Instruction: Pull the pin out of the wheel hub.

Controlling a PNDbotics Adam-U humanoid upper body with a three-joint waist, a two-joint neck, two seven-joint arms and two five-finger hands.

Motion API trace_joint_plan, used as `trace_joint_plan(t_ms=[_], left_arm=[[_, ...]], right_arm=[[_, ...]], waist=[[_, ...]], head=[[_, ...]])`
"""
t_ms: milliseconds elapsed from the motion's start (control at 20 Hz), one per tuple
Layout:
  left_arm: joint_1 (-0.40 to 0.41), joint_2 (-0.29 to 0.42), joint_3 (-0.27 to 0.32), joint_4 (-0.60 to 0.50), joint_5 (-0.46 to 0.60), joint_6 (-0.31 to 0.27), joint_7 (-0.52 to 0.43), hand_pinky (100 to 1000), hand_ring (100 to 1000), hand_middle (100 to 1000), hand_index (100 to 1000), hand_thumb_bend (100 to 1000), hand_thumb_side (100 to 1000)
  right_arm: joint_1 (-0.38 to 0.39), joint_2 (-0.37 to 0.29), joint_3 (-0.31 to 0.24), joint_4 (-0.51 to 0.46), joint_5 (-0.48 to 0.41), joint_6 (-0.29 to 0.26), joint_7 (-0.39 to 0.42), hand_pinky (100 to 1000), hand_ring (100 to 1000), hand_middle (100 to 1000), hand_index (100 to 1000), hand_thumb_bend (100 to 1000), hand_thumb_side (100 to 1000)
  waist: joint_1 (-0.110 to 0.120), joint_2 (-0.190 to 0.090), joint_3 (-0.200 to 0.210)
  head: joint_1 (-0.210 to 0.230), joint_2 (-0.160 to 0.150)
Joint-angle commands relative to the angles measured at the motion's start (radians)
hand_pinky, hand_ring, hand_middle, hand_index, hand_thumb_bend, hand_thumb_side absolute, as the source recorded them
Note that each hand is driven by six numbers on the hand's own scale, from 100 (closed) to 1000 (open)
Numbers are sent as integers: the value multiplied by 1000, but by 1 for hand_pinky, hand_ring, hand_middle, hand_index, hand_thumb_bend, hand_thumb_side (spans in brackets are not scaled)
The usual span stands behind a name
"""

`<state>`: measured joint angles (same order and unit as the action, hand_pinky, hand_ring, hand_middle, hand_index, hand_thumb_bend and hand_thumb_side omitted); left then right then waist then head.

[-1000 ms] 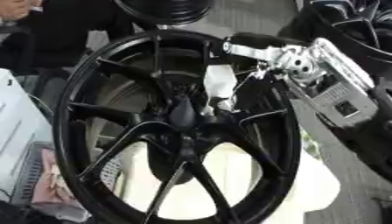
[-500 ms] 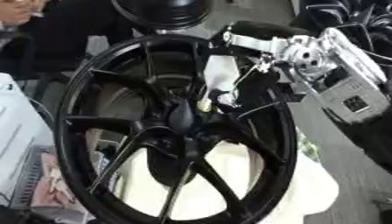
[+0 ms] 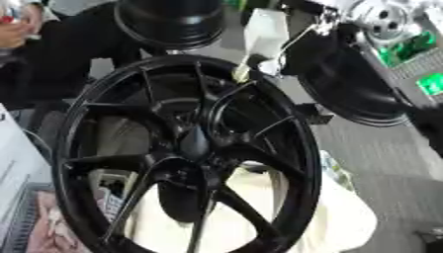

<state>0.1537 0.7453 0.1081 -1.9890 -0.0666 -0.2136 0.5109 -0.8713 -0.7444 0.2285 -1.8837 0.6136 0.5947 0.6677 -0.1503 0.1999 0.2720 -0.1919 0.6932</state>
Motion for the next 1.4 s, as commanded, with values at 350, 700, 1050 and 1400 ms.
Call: trace_joint_plan(t_ms=[350,700,1050,1400], left_arm=[[7,13,7,-11,-7,8,-3,893,754,644,831,100,579],[10,11,5,-11,-28,0,0,892,755,652,831,100,574],[13,1,4,-11,-38,-4,6,891,755,653,832,100,569],[11,-2,1,-11,-44,-9,12,887,756,654,832,100,566]], right_arm=[[80,-295,-304,244,29,296,-57,637,377,317,444,100,100],[349,-495,-496,540,-47,312,-286,648,402,344,493,100,100],[512,-535,-620,827,-219,312,-630,723,513,468,618,168,100],[577,-545,-605,1050,-413,312,-915,862,868,878,910,561,253]], waist=[[5,-7,-22],[9,7,-45],[20,16,-56],[27,22,-55]], head=[[44,-3],[102,-3],[127,-2],[129,3]])
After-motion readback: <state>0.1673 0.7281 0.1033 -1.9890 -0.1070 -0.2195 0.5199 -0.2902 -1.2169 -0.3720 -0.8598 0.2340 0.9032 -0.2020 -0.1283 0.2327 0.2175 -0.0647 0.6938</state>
